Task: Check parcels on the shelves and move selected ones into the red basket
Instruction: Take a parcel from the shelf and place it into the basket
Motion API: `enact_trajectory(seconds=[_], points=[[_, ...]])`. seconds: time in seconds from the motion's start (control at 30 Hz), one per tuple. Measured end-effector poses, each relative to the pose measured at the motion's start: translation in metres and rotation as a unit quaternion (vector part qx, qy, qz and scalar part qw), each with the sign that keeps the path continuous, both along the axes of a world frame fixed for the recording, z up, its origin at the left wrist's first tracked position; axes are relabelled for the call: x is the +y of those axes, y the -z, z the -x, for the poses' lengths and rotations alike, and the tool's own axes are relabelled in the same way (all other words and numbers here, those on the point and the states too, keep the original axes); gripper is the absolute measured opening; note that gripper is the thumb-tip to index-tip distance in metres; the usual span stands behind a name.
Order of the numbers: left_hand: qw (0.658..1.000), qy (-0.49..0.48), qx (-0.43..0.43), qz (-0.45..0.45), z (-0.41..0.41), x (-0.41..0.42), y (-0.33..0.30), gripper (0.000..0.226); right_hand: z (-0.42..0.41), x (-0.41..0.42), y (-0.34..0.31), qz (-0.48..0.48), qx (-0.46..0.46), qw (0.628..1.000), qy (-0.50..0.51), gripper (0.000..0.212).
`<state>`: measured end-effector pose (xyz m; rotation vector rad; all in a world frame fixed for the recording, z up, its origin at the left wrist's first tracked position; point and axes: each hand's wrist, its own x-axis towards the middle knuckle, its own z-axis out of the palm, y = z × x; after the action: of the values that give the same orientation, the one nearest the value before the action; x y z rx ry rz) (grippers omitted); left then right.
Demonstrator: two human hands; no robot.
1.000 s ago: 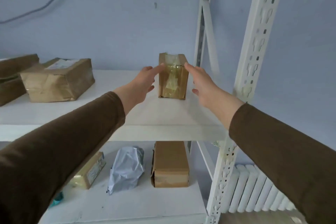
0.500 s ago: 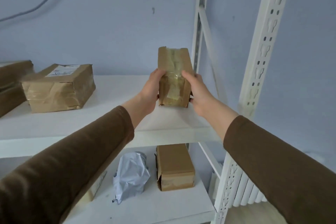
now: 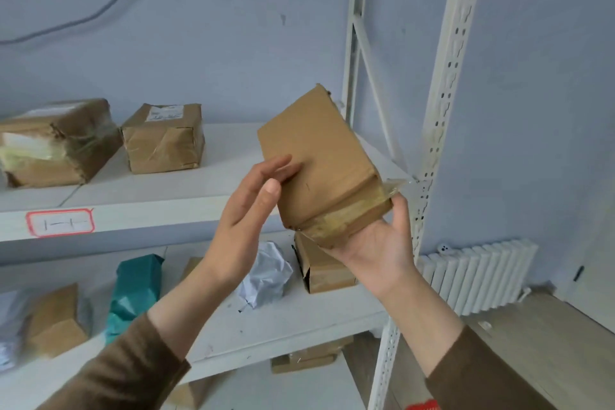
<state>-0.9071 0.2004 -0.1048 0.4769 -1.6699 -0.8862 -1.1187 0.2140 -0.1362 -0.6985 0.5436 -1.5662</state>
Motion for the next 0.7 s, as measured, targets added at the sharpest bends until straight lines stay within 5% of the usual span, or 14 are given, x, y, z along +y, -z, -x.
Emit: enact_trajectory(seconds=[0.17,0.3,0.4,0.5,0.7], points=[[0.999,-0.002,0.021,-0.034,-0.005,0.026,0.006,0.04,-0.003,0.027,0.015,-0.021,-0.023,0.998,-0.051,0.086],[0.992,-0.018,0.067,-0.101,-0.006,0.033,0.013,0.047,-0.008,0.043,0.022,0.026,0.091,0.995,0.035,0.072],[0.987,-0.005,0.071,-0.143,-0.006,0.036,0.024,0.056,-0.014,0.053,0.033,0.066,0.251,0.954,0.153,0.061],[0.99,0.016,0.045,-0.135,-0.002,0.046,0.04,0.051,-0.014,0.062,0.053,0.123,0.41,0.883,0.191,0.083],[0.997,-0.01,0.033,-0.075,0.0,0.047,0.078,0.051,-0.01,0.061,0.08,0.111,0.521,0.822,0.203,0.084]])
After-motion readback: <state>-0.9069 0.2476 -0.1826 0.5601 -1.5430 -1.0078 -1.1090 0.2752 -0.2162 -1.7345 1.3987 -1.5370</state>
